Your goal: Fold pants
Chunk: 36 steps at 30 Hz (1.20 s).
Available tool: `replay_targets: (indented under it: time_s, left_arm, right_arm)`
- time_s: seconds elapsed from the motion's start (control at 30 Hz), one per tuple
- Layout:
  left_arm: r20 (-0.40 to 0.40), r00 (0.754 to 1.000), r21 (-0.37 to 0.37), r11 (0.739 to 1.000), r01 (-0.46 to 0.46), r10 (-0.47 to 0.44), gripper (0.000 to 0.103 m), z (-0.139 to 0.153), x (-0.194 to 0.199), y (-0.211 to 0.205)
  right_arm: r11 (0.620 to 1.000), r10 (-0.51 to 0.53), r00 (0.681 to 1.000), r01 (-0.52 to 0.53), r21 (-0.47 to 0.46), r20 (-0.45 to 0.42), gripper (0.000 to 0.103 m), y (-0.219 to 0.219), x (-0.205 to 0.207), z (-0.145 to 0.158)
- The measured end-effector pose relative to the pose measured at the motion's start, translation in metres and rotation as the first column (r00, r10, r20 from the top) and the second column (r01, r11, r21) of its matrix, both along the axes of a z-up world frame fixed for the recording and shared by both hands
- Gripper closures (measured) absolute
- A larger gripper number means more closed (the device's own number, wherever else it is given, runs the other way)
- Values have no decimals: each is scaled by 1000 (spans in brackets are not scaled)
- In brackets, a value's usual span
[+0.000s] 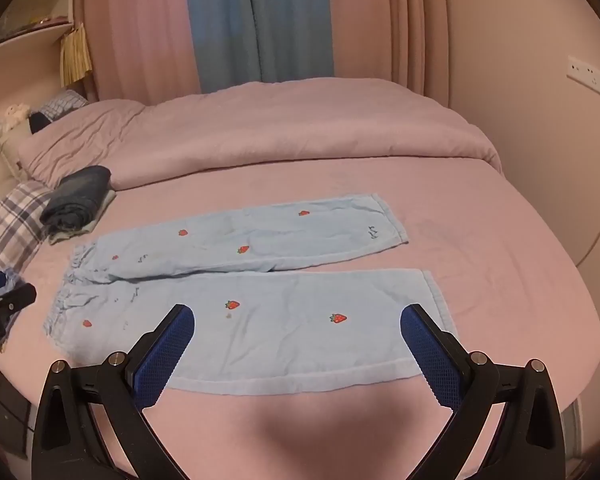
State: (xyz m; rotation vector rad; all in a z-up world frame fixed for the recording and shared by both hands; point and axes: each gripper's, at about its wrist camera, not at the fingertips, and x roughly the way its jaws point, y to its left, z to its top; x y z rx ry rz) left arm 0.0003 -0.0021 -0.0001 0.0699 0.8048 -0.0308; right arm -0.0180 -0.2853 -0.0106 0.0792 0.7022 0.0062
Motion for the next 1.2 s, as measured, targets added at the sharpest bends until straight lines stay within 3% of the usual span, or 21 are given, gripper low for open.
replay_targets:
  time_s: [1.2]
  left_arm:
    - [-2, 1000, -1, 1000, 3, -3, 1, -7, 3, 5]
  right_arm:
    - [1000, 8, 1000, -8, -7, -11, 0, 10, 0, 0]
